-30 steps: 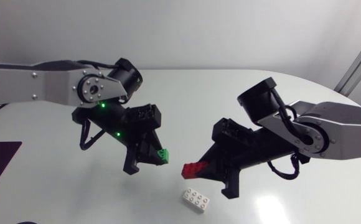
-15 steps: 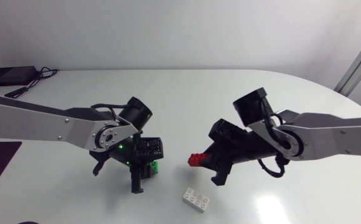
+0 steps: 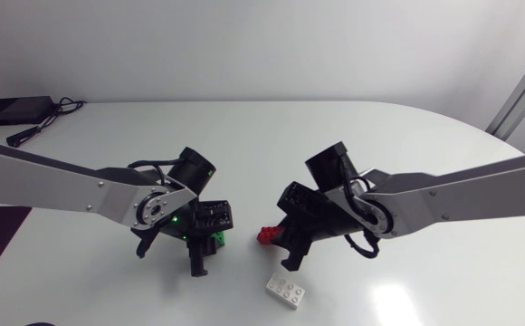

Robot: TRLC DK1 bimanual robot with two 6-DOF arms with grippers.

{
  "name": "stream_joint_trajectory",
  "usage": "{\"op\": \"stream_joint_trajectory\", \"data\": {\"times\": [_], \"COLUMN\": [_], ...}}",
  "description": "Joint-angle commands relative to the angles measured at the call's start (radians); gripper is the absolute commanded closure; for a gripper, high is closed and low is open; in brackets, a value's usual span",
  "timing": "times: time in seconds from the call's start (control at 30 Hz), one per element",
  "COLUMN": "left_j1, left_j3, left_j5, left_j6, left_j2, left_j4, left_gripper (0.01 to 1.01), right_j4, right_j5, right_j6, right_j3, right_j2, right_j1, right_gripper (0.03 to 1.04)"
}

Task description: Separate the duplo bricks

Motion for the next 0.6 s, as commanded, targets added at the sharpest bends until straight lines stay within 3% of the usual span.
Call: {"op": "stream_joint_trajectory", "data": {"times": [0.0,0.3,0.57], "left_j1": [-0.005,-0.011,-0.012], "left_j3": [-0.041,-0.054,-0.065], "left_j5": [-0.012,-0.020,-0.020], "left_j6": [-0.024,-0.026,-0.033], "left_j2": [0.035,0.014,-0.046], "left_j4": [0.001,-0.004,-0.021], "left_gripper": [0.659,0.074,0.046], "right_j4": [0.021,0.049,0.043], "right_j5": [0.019,0.042,0.050], "right_j6": [0.019,0.017,-0.004], "right_j3": [0.021,0.035,0.033], "right_j2": [0.042,0.106,0.154], "right_j1": [0.023,0.051,0.052], "right_gripper": [0.78,0.76,0.74]}}
